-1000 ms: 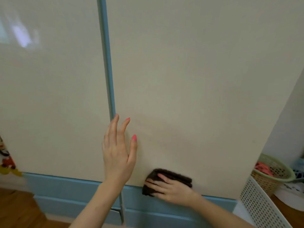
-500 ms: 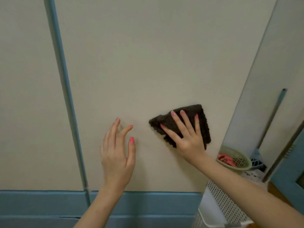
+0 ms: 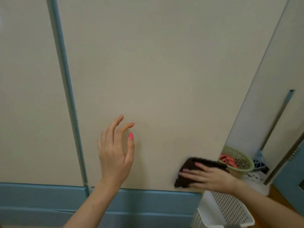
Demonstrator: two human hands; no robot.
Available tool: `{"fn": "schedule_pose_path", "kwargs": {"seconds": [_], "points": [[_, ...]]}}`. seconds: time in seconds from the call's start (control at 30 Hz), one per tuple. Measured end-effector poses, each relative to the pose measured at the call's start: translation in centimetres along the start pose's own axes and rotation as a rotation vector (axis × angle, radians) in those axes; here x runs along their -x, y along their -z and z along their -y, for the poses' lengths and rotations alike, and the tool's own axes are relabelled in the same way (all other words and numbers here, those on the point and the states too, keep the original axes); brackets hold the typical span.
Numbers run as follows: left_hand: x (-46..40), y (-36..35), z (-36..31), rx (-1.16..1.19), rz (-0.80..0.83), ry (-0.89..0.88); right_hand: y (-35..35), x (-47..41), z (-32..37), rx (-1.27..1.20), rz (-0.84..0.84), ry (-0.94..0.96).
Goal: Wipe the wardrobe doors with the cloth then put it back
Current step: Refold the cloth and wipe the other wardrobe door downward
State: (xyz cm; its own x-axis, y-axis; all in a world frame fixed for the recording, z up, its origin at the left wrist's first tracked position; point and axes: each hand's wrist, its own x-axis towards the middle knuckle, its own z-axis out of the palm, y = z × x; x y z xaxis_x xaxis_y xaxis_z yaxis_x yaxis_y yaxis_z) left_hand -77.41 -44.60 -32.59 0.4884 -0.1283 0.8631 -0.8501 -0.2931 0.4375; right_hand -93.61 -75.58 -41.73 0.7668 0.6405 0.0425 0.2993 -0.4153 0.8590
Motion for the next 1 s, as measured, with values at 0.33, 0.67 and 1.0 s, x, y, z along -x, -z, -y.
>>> {"fn": "schedule_pose_path", "kwargs": {"seconds": [0.33, 0.67, 1.0], "points": [[-5.4, -0.7, -6.2, 0.178, -0.031, -0.115, 12.6, -2.9, -22.1, 0.277, -0.365, -0.479], [-20.8, 1.3, -15.5, 0.319, -0.077, -0.344, 22.1, -7.5, -37.9, 0.338, -0.466, -0.571], [-40.5, 5.2, -24.1, 0.374, -0.138, -0.234, 31.0, -12.1, -51.3, 0.402, -0.673, -0.782]]}}
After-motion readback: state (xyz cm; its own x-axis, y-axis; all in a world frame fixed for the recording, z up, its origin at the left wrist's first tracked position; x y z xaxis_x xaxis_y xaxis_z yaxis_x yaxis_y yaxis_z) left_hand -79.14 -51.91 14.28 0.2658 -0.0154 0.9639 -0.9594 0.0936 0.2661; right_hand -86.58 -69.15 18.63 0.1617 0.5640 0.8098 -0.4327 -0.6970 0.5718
